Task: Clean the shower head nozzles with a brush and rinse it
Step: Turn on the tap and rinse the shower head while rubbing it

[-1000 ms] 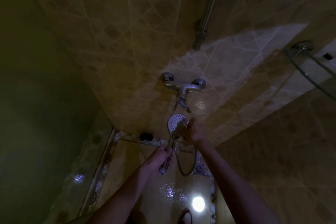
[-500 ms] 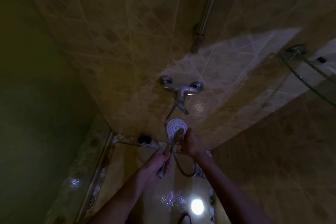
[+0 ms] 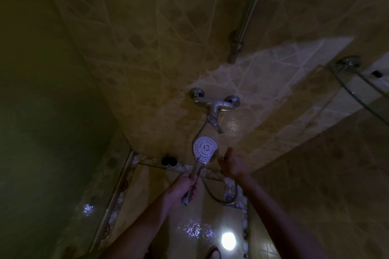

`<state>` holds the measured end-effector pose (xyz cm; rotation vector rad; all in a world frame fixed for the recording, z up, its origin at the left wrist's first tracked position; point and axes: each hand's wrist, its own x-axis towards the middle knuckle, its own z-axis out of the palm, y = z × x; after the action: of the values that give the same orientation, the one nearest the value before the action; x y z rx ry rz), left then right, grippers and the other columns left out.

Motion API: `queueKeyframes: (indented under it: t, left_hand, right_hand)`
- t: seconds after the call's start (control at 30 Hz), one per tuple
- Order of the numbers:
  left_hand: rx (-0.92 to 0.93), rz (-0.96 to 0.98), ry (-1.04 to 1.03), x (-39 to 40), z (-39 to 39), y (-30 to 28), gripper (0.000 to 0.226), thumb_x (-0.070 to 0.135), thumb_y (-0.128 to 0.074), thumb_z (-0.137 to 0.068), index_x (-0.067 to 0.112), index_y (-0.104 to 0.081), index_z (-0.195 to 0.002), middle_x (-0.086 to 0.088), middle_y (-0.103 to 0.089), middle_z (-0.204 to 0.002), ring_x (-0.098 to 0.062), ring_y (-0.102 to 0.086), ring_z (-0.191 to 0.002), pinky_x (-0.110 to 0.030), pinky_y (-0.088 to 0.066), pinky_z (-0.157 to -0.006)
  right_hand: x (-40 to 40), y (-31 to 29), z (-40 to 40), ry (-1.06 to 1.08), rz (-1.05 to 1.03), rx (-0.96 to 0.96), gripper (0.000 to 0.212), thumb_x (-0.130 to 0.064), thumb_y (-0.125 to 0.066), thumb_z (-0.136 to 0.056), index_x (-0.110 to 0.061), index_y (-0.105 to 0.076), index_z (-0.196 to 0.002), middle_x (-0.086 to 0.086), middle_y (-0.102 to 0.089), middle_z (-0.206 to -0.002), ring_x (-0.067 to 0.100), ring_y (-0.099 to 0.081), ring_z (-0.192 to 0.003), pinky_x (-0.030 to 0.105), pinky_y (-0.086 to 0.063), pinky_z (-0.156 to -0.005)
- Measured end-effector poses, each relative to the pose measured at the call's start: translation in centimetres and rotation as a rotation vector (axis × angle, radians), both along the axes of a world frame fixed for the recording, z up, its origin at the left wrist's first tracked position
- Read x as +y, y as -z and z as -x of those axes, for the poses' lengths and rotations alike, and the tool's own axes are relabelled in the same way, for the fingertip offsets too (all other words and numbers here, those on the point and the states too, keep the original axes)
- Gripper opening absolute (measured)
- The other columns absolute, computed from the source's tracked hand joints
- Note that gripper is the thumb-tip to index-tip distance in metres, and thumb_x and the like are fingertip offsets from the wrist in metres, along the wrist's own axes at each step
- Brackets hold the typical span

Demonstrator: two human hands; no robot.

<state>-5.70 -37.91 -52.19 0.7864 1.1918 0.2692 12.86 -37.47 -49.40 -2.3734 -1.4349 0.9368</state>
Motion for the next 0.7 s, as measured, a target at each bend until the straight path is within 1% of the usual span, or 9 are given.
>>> queueKeyframes:
  t: [0.1,0.17,0.23,0.37,0.4,0.5,0.57,0.7]
  left_hand:
    - [-0.002,0.003,0.007,-0.2,0.4,0.2,0.017,0.012,-0.037,-0.100,0.010,-0.043,-0.084,-0.010,-0.049,-0.065,-0.015,-0.046,-0.044,-0.020,-0.039,-0.037]
    - [-0.004,0.001,0.006,-0.3,0.4,0.2,0.019,0.011,-0.036,-0.100,0.010,-0.043,-0.082,-0.010,-0.047,-0.064,-0.013,-0.046,-0.039,-0.019,-0.038,-0.035]
    - [-0.007,-0.003,0.005,-0.3,0.5,0.1,0.022,0.010,-0.036,-0.100,0.010,-0.042,-0.079,-0.010,-0.046,-0.063,-0.011,-0.046,-0.036,-0.018,-0.037,-0.034]
    - [-0.003,-0.014,-0.005,-0.4,0.9,0.0,0.020,0.011,-0.037,-0.100,0.008,-0.044,-0.081,-0.011,-0.048,-0.064,-0.013,-0.047,-0.040,-0.020,-0.038,-0.037]
    - [-0.007,-0.014,-0.010,-0.4,1.1,0.0,0.018,0.012,-0.037,-0.100,0.008,-0.044,-0.083,-0.011,-0.048,-0.064,-0.014,-0.047,-0.041,-0.020,-0.038,-0.038]
    - [-0.017,-0.012,-0.031,-0.3,1.3,0.2,0.018,0.013,-0.038,-0.100,0.009,-0.044,-0.083,-0.009,-0.049,-0.063,-0.012,-0.048,-0.039,-0.019,-0.038,-0.036]
    - [-0.013,-0.014,-0.044,-0.3,1.3,0.3,0.019,0.013,-0.039,-0.099,0.011,-0.043,-0.080,-0.009,-0.050,-0.062,-0.010,-0.048,-0.036,-0.018,-0.038,-0.035]
    - [-0.003,-0.018,-0.044,-0.2,1.3,0.4,0.024,0.015,-0.039,-0.100,0.011,-0.042,-0.076,-0.010,-0.048,-0.061,-0.011,-0.046,-0.034,-0.018,-0.036,-0.035]
  right_hand:
    - [-0.6,0.3,1.2,-0.042,-0.011,0.019,0.019,-0.026,-0.056,-0.092,-0.014,-0.040,-0.091,0.018,-0.072,-0.089,0.032,-0.069,-0.082,0.032,-0.045,-0.063]
    - [-0.4,0.2,1.9,-0.069,-0.039,0.028,0.020,-0.027,-0.055,-0.092,-0.016,-0.039,-0.092,0.019,-0.072,-0.091,0.035,-0.068,-0.083,0.037,-0.049,-0.068]
    - [0.3,0.0,2.2,-0.075,-0.062,0.038,0.020,-0.025,-0.056,-0.092,-0.016,-0.038,-0.090,0.021,-0.071,-0.090,0.037,-0.068,-0.081,0.040,-0.051,-0.068]
    - [1.4,-0.5,1.6,-0.006,-0.070,0.081,0.018,-0.017,-0.056,-0.091,-0.012,-0.040,-0.090,0.023,-0.071,-0.084,0.034,-0.070,-0.069,0.030,-0.049,-0.051]
    - [1.5,-0.6,1.3,0.006,-0.063,0.085,0.017,-0.016,-0.056,-0.091,-0.010,-0.040,-0.092,0.024,-0.071,-0.084,0.035,-0.070,-0.070,0.031,-0.050,-0.051]
    - [1.1,-0.6,0.4,0.017,-0.039,0.057,0.019,-0.019,-0.056,-0.093,-0.006,-0.042,-0.098,0.028,-0.070,-0.089,0.040,-0.069,-0.080,0.040,-0.053,-0.066]
    - [0.2,-0.5,0.2,0.003,-0.032,0.024,0.021,-0.023,-0.056,-0.094,-0.007,-0.043,-0.096,0.027,-0.071,-0.091,0.040,-0.068,-0.084,0.043,-0.053,-0.073]
    - [-1.6,0.1,1.3,-0.049,0.010,0.024,0.021,-0.029,-0.055,-0.093,-0.012,-0.043,-0.092,0.017,-0.073,-0.082,0.033,-0.069,-0.077,0.042,-0.054,-0.070]
